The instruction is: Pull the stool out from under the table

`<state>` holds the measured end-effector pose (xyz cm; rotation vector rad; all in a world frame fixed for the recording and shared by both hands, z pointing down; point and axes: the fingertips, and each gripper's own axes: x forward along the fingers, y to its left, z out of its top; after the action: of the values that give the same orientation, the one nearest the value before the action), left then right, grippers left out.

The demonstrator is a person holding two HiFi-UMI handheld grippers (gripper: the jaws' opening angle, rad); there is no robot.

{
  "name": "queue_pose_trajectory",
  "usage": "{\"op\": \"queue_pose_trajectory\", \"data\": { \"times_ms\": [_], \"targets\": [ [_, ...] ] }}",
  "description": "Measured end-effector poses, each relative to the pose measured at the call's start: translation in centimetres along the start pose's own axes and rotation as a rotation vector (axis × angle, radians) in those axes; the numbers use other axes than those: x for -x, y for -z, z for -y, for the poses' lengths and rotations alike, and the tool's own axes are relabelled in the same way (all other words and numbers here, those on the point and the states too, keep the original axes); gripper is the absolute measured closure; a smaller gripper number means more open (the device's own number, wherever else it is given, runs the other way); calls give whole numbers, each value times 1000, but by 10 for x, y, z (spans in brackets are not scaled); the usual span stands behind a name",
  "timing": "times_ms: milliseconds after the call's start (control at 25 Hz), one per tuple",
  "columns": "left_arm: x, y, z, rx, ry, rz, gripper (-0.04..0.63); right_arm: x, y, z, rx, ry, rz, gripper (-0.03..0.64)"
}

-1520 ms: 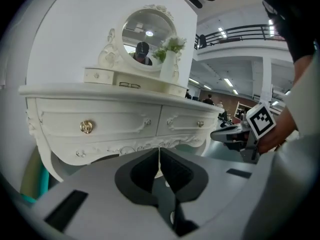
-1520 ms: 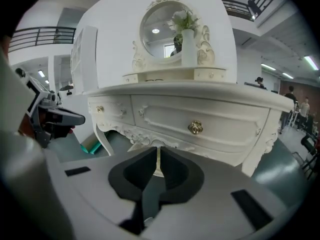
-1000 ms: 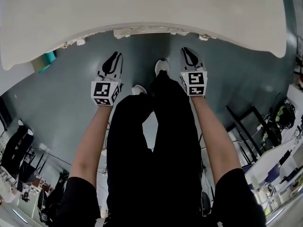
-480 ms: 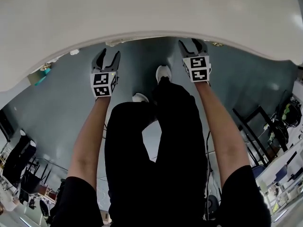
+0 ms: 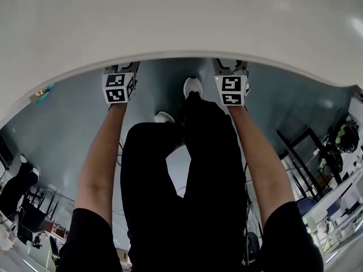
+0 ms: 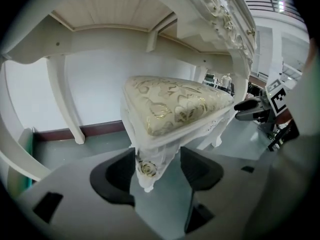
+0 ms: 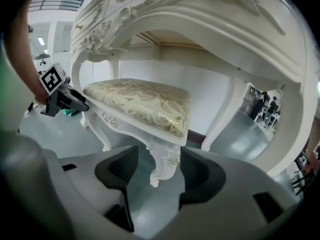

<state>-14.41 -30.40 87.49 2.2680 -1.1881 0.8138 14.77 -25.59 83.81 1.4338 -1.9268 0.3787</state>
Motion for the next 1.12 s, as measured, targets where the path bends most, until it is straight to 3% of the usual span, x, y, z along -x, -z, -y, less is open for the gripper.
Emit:
{"op": "queue_pose_trajectory", "data": {
  "times_ms": [160, 360, 600, 1000, 1120],
  "targets": [
    [-6, -2, -1, 1, -17, 6, 316, -10, 5, 10, -36, 31, -31, 348],
    [-10, -1, -1, 15, -11, 11, 310, -29, 0, 15, -90, -25, -35, 355],
    [-8, 1, 2, 12, 2, -69, 310, -25, 7, 19, -125, -51, -67, 420],
    [21, 29, 20, -3, -5, -169, 310, 7, 31, 0, -162, -64, -162, 423],
    [35, 39, 23, -23, -21, -186, 313, 18, 42, -8, -149, -67, -213, 466]
  ]
}}
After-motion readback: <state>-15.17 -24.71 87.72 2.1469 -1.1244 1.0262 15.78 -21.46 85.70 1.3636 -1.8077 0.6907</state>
